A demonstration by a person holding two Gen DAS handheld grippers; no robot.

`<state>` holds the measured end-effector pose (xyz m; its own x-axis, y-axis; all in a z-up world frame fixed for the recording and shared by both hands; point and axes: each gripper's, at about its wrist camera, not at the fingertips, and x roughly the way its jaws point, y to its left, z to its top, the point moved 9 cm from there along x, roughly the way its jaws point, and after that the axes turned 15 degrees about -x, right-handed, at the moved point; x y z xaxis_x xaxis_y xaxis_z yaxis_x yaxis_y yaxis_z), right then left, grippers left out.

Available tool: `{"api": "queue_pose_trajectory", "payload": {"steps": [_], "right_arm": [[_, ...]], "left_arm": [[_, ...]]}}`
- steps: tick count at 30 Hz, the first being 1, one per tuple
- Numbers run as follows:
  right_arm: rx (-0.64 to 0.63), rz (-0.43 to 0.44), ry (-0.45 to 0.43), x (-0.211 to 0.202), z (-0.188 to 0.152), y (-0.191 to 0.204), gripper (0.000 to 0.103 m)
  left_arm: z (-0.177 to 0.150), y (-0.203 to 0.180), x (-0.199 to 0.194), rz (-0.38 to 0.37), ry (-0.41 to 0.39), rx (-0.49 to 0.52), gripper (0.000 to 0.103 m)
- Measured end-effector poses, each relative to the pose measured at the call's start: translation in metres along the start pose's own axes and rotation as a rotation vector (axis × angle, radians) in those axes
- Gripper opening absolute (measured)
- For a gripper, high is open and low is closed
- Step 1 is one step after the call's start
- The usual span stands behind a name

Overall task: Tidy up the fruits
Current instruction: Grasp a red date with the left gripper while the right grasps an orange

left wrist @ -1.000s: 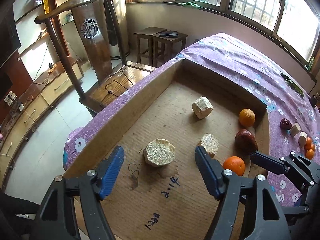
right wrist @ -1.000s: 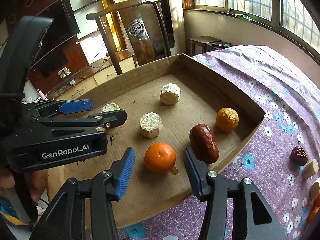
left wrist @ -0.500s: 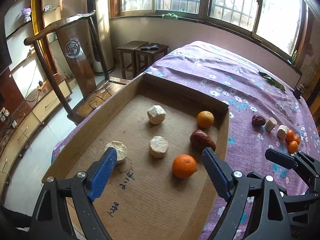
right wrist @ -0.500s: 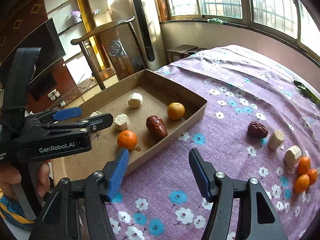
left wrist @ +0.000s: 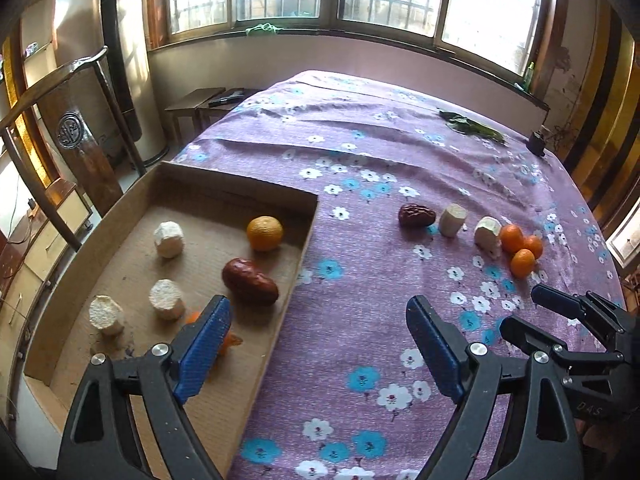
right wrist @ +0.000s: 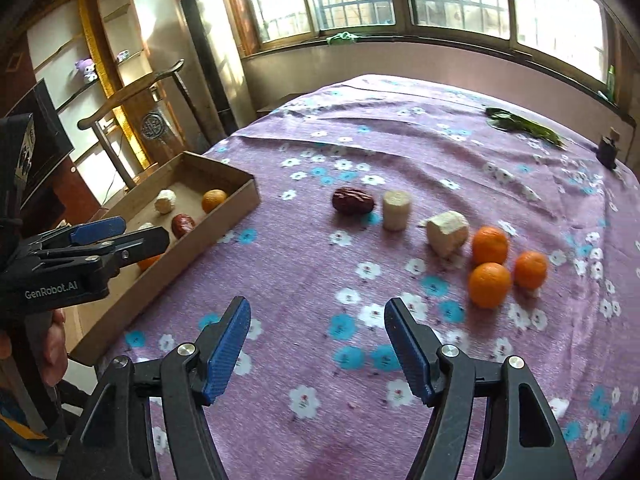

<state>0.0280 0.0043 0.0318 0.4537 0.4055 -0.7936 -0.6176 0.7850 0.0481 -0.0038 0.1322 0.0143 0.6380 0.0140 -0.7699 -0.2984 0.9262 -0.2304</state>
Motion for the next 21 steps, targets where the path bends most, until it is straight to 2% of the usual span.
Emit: {"api": "queue_pose_trajectory", "payload": {"steps": [7,13,17,21], "right_arm": [[0.097,-0.067,0.012,-0.006,-0.026,-0.059,0.074],[0.11,-0.14,0.035,0.001,-0.033,-0.092,0.074],[0.151,-0.117,0.026,0.013,-0.029,-0.106,0.074],[0.14,-0.134,0.052,0.03,-0.026,-0.113,0.071]], "left_arm": [[-0.007,-0.045,0.029,-0.032,0.067,0.053,0.089],[-0.009,-0.064,0.051,-0.026,0.097,0.073,0.089],[-0.006,-0.07,0.065,-0.018,0.112,0.071,0.089],[-0.002,-0.072,0.079,-0.003,0.124,0.066,0.089]]}}
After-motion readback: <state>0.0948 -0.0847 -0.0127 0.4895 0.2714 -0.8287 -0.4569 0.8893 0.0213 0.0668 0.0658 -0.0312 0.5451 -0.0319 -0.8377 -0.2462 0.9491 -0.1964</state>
